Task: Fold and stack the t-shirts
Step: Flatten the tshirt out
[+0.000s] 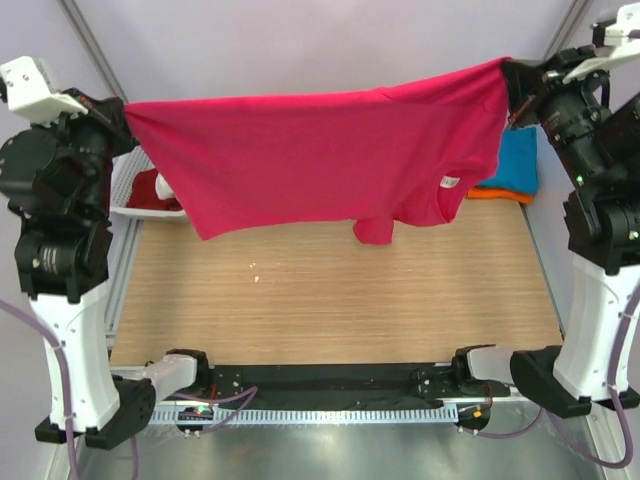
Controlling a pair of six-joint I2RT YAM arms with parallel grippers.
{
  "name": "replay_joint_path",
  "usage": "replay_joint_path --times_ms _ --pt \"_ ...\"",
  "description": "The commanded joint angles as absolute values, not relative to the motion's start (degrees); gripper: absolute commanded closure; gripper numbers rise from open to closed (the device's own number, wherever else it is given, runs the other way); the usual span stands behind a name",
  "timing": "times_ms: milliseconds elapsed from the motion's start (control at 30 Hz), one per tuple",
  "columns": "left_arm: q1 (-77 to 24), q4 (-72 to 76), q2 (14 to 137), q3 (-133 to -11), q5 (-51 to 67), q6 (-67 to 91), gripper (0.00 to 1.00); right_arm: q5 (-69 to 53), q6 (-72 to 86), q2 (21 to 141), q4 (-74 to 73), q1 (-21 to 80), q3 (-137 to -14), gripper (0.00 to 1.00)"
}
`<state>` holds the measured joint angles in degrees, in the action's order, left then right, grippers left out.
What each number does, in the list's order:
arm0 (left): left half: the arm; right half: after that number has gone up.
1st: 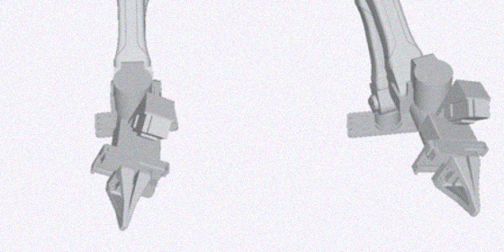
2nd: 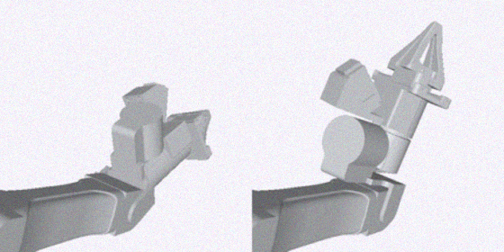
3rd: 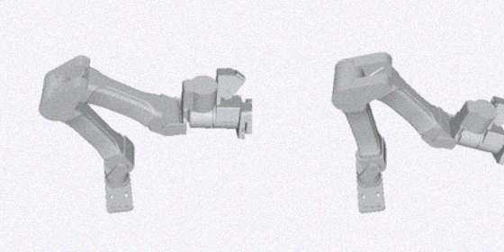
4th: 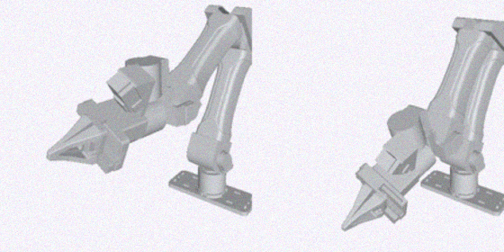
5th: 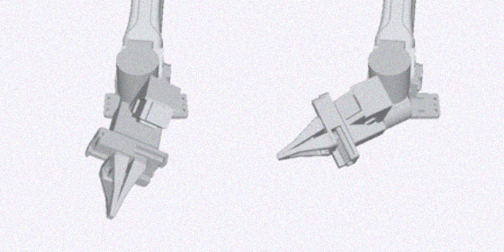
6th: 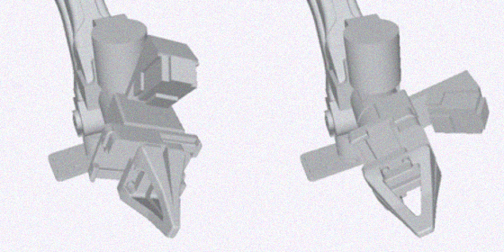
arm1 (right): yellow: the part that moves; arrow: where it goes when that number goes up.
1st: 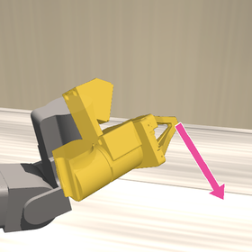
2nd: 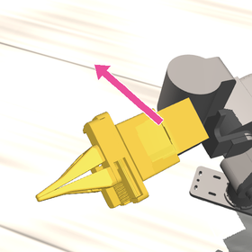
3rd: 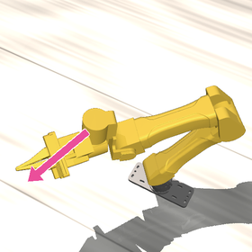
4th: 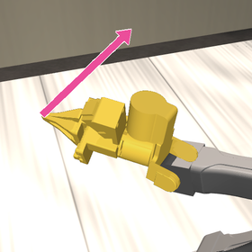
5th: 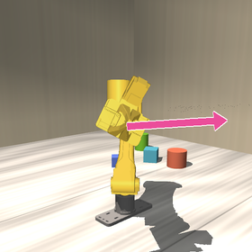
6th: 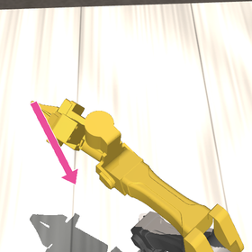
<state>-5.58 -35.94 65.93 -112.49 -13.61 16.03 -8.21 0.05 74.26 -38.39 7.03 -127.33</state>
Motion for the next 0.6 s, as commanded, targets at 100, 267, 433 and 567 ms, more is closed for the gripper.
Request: replay_joint_path --times_ms 100,267,433,567 --pt "-6.85 -40.33 57.67 -110.05 -15.21 15.64 1.00 -5.36 -1.15 64.88 -40.08 6.94 -124.11 0.99" --pt "-7.56 -44.38 54.23 -112.58 -15.46 16.26 1.00 -6.85 -0.09 59.51 -40.87 6.86 -123.14 0.99" --pt "-7.91 -46.41 54.22 -115.93 -17.40 15.82 1.00 -6.86 1.14 59.32 -40.78 6.86 -121.82 0.99" --pt "-7.82 -46.23 57.21 -112.69 -17.40 14.86 1.00 -5.28 0.27 60.91 -41.48 6.94 -119.98 0.99"
